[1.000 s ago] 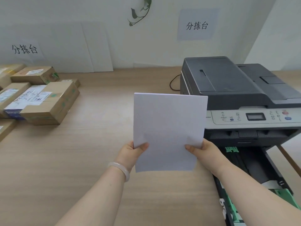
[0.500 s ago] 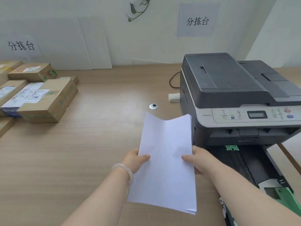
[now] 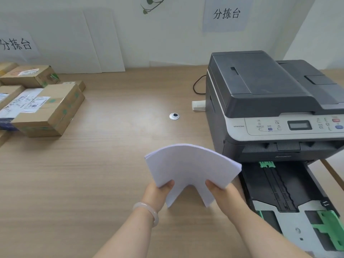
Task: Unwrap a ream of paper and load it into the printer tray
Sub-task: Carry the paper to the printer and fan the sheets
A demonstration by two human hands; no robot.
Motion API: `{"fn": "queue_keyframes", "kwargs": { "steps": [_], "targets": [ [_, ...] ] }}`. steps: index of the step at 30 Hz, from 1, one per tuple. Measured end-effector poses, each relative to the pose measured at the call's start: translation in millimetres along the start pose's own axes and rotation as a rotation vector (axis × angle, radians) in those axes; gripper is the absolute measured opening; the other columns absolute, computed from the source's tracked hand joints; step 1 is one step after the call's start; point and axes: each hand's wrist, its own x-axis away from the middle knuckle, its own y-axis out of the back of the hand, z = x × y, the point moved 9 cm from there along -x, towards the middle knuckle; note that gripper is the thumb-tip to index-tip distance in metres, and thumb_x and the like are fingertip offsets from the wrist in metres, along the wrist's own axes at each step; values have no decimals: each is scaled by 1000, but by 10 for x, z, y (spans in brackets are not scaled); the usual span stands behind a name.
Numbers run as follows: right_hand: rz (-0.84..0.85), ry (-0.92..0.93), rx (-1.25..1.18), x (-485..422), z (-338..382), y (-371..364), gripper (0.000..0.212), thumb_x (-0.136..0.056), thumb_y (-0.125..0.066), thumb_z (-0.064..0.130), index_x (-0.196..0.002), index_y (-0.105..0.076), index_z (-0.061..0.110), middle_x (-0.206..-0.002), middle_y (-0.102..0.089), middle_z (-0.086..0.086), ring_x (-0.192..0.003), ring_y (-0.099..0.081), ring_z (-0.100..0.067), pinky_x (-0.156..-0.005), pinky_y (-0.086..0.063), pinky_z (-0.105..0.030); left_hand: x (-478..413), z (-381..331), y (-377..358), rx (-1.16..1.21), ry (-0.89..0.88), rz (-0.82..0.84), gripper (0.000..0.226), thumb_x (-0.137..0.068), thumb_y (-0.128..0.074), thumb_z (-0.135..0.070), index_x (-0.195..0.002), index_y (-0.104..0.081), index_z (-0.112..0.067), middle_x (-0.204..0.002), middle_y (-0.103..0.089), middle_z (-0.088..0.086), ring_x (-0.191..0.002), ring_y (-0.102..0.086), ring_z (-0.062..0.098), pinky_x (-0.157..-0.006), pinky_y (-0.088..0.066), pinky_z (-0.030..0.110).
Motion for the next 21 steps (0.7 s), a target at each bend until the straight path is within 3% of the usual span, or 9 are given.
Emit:
{"fn": "queue_keyframes", "kwargs": {
  "steps": [3, 5, 9, 12, 17, 21],
  "targets": [
    [-45, -5, 1, -70, 38, 68, 13, -94, -54, 16, -94, -66, 20, -97, -68, -4, -87, -60, -16, -68, -45, -23, -29, -65, -8, -2, -25, -2, 7, -89, -63, -24, -83, -67, -24, -90, -68, 1, -87, -61, 21, -79, -47, 34],
    [-49, -13, 15, -131, 53, 107, 14, -93, -55, 20, -95, -68, 14, -98, -70, -10, -93, -63, -25, -70, -45, -28, -68, -140, 11, 15, -55, 4, 11, -89, -63, -25, -80, -71, -24, -87, -71, 0, -81, -63, 19, -78, -49, 35],
    [7, -57, 10, -124, -63, 43, 18, -94, -54, 24, -107, -66, 22, -105, -69, 3, -94, -61, -10, -76, -45, -29, -135, -15, 14, -117, -21, -2, 14, -88, -62, -32, -78, -67, -24, -80, -67, -3, -77, -59, 20, -65, -45, 26],
    [-32, -40, 10, -112, -38, 66, 19, -94, -55, 24, -107, -67, 20, -103, -70, 2, -94, -63, -14, -79, -45, -31, -107, -35, 46, -144, -21, -43, 20, -87, -62, -35, -78, -67, -18, -77, -66, 2, -74, -57, 24, -60, -42, 28],
    [-72, 52, 42, -47, 445, 281, 14, -88, -61, 28, -97, -70, 22, -96, -73, 4, -91, -67, -17, -83, -54, -37, 33, -531, 126, -31, -113, -12, 14, -87, -64, -26, -77, -70, -20, -81, -70, 4, -77, -64, 25, -72, -52, 35],
    [-79, 125, -126, 150, 912, 550, 14, -86, -66, 28, -98, -70, 23, -93, -77, 2, -87, -73, -19, -82, -57, -39, 239, -1098, 99, 77, -199, 103, 7, -87, -64, -17, -85, -71, -15, -93, -72, 10, -87, -68, 29, -87, -53, 47]
  ]
}}
